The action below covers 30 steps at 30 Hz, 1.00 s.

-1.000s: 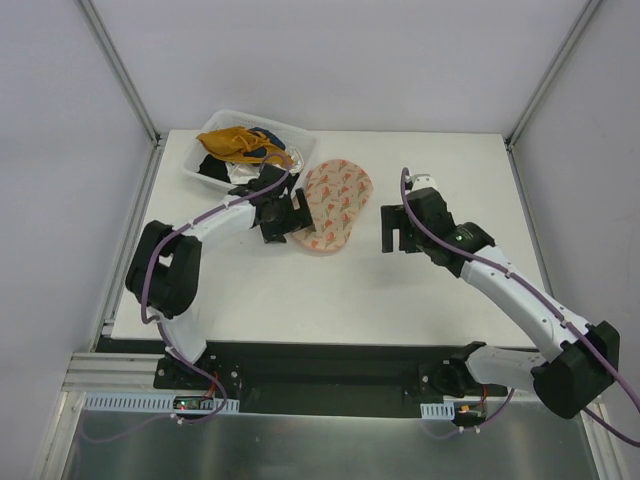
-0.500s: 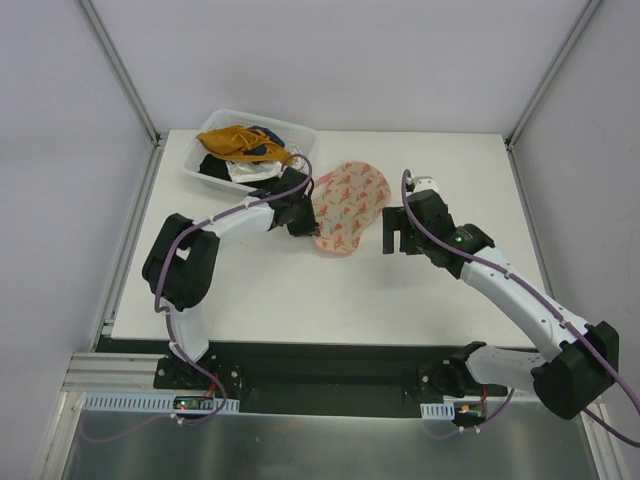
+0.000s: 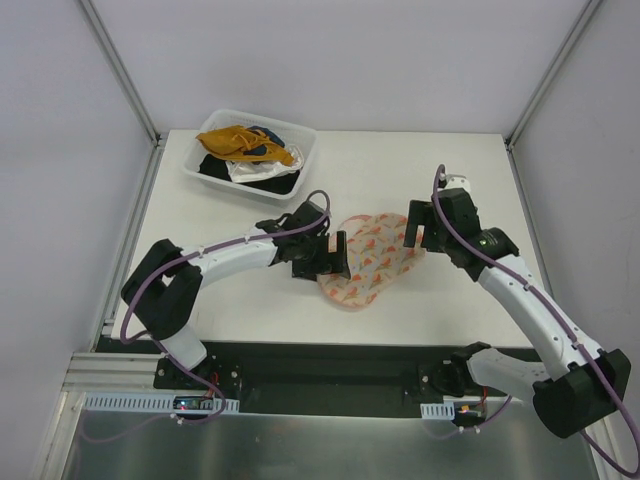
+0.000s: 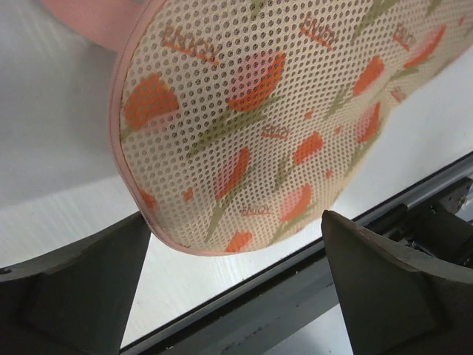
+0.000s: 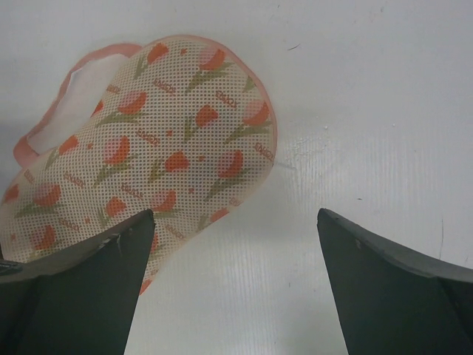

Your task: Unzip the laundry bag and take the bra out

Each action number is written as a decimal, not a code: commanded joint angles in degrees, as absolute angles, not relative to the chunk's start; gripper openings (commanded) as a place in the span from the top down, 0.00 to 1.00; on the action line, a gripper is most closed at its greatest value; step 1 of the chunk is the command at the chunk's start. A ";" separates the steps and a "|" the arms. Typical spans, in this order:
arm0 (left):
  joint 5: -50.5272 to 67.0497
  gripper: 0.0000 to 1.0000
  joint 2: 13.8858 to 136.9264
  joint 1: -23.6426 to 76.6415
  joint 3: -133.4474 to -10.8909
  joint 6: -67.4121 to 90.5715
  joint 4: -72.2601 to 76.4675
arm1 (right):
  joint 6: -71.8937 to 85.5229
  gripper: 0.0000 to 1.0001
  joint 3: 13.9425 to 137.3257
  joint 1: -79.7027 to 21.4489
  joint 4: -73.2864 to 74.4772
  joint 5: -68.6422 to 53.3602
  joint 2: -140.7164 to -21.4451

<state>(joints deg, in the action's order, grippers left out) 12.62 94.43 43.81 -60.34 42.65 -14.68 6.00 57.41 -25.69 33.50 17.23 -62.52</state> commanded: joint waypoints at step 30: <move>18.12 1.00 108.56 40.08 -85.26 22.67 -27.68 | 8.70 0.04 52.64 -25.05 35.60 22.33 -56.42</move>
